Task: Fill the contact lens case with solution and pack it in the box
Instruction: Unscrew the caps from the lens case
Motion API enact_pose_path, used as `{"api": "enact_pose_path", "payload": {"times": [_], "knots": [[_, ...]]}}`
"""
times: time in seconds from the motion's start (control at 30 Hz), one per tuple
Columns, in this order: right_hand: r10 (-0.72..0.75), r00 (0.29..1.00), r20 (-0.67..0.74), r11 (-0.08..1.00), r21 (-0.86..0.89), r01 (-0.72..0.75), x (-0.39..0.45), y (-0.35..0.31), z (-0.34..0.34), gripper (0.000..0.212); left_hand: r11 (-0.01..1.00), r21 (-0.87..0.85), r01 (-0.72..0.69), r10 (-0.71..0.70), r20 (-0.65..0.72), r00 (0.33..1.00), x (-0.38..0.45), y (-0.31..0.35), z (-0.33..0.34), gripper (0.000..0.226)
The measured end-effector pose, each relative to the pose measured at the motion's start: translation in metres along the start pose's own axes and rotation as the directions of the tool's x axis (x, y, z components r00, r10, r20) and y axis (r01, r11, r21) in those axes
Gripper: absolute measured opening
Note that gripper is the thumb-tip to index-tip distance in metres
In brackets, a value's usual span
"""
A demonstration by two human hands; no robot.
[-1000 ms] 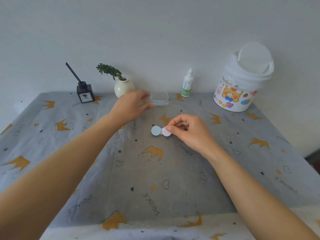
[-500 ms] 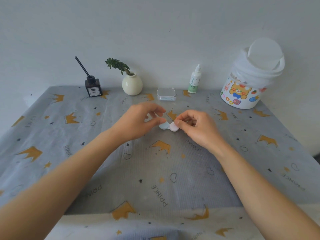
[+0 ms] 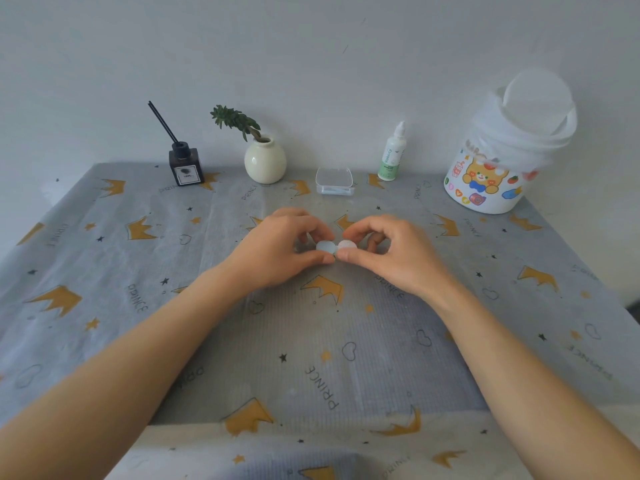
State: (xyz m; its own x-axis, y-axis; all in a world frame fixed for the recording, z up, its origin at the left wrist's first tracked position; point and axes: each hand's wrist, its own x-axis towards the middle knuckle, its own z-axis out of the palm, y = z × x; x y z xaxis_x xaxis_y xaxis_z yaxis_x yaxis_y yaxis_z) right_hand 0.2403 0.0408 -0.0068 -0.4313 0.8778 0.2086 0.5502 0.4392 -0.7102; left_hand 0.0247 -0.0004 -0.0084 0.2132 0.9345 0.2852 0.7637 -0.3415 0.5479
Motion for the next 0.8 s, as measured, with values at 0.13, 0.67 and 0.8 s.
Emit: {"api": "enact_pose_path", "payload": {"times": [0.13,0.67,0.8], "knots": [[-0.026,0.999,0.032,0.998,-0.059,0.028,0.000,-0.003,0.001,0.036,1.000,0.016,-0.026,0.026,-0.004,1.000,-0.002,0.000,-0.001,0.027],[-0.081,0.997,0.002,0.986,-0.148,0.081,0.002,-0.005,0.003,0.029,0.992,0.113,-0.053,0.060,-0.060,0.996,-0.011,0.005,0.000,0.028],[-0.072,0.997,0.027,0.982,-0.174,0.076,0.004,-0.005,0.002,0.030,0.990,0.125,-0.057,0.066,-0.067,0.996,-0.011,0.005,0.000,0.028]]}}
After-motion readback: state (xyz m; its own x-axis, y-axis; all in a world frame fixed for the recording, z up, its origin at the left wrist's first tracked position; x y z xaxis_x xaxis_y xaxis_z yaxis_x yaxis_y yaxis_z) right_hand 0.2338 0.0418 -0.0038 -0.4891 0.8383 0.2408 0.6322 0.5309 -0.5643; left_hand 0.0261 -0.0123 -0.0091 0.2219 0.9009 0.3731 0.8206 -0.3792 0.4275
